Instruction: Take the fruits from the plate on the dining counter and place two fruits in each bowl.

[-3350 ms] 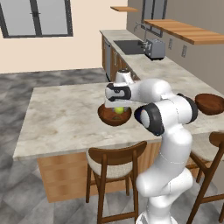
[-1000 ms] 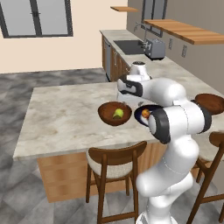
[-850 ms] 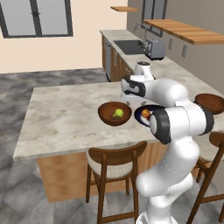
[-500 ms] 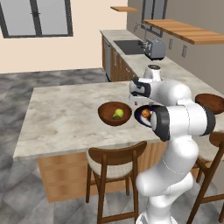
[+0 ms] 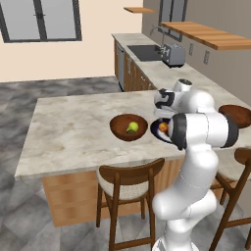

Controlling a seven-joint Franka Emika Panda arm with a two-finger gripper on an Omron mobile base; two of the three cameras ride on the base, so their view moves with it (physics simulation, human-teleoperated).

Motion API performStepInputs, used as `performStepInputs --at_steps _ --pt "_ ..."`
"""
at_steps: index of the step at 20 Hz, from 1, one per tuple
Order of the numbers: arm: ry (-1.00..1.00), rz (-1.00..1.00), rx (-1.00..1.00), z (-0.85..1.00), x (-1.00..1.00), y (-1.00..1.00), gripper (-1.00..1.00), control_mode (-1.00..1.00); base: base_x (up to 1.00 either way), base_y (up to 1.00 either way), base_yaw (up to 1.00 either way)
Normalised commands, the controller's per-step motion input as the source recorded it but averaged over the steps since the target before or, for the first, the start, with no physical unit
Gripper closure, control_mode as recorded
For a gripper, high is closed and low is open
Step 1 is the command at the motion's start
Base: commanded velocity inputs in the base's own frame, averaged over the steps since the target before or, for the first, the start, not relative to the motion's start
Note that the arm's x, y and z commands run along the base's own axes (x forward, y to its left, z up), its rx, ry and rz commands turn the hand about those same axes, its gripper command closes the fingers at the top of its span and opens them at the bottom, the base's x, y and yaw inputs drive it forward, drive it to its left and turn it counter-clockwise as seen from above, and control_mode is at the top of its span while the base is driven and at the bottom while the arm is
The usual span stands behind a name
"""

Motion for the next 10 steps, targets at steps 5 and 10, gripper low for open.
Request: performStepInputs --at_steps 5,10 --pt "0.0 0.0 0.0 -0.28 0.26 -0.12 -1.0 -1.0 0.0 0.0 0.0" --pt "0.0 0.0 0.0 -0.25 0.25 0.0 -1.0 -1.0 0.0 0.0 0.0"
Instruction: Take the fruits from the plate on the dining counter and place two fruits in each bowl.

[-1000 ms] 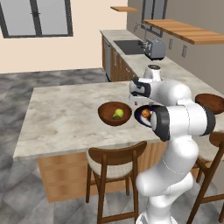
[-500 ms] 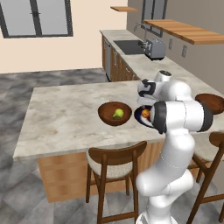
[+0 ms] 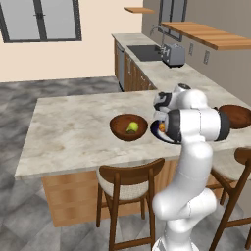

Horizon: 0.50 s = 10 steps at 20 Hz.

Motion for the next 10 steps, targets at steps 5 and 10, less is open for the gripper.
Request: performStepInputs --at_steps 5,10 --pt "0.0 0.0 0.0 -0.27 0.06 0.0 -1.0 -1.0 0.0 0.0 0.0" --pt "0.0 0.0 0.0 -0.18 0.13 0.0 -1.0 -1.0 0.0 0.0 0.0"
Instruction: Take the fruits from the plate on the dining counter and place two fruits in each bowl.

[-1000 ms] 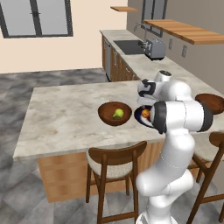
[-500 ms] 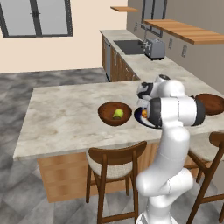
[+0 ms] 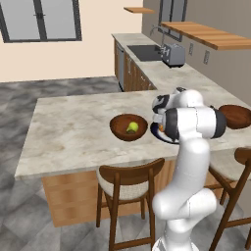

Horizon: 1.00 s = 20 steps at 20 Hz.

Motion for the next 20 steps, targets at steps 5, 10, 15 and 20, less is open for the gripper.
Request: performStepInputs --at_steps 5,10,15,20 --pt "0.0 0.0 0.0 -0.09 0.19 -0.09 -1.0 -1.0 0.0 0.0 0.0" --pt "0.0 0.0 0.0 -0.26 0.08 -0.05 -1.0 -1.0 0.0 0.0 0.0" --pt "0.0 0.0 0.0 -0.2 0.24 0.0 -1.0 -1.0 0.0 0.0 0.0" --pt "0.0 0.0 0.0 -0.03 0.29 0.0 -1.0 -1.0 0.0 0.0 0.0"
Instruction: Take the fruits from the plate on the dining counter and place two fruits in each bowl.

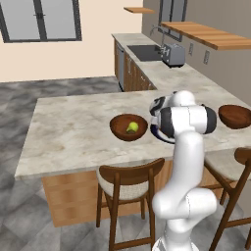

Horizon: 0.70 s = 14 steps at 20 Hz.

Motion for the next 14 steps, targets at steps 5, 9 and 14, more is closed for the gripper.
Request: performStepInputs --at_steps 5,9,14 --pt "0.0 0.0 0.0 -0.03 0.23 0.0 -1.0 -1.0 0.0 0.0 0.0" --pt "0.0 0.0 0.0 -0.11 0.01 0.0 -1.0 -1.0 0.0 0.0 0.0" --pt "0.0 0.0 0.0 -0.25 0.0 0.0 -1.0 -1.0 0.0 0.0 0.0"
